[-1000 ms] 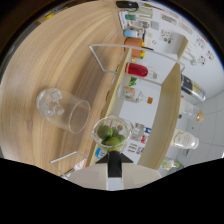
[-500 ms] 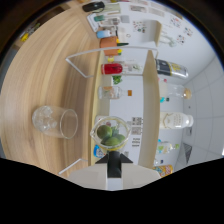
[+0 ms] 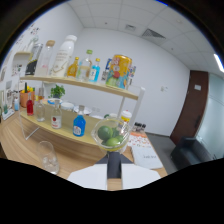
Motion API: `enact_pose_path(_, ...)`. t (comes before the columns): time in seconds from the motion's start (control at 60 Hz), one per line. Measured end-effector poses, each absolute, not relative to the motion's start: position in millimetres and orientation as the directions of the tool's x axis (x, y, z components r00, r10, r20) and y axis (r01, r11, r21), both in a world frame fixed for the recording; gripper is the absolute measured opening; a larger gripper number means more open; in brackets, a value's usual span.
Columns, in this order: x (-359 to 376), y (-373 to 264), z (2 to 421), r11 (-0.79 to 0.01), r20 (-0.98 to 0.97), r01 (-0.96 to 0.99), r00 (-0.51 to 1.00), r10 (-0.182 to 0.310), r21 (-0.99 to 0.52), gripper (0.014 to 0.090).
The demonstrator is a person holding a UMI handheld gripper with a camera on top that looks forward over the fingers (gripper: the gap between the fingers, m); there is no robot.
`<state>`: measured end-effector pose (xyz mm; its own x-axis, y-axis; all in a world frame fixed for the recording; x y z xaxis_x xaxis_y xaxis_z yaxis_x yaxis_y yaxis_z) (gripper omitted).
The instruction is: Make me a cup of Mojito.
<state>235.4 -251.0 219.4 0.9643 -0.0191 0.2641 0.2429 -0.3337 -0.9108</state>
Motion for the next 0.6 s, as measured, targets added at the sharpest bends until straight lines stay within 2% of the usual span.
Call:
enact_pose_path(0.167,262,-259,115,-0.537,0.066,0.028,0.996,-0.051,-0.843,0.0154)
enact_pose_path(0.25,268,-264,77,-0.608,-0.018,-0.066,0.996,-0.085,-0.791,0.0154)
enact_pose_path(0.333,271,-267,47,-0.643,-0.069,-0.12,0.992,-0.104,-0.756,0.0154)
enact_pose_path(0.6,269,-270,4,-0.708,-0.121,-0.137,0.99,-0.074,-0.693,0.0158)
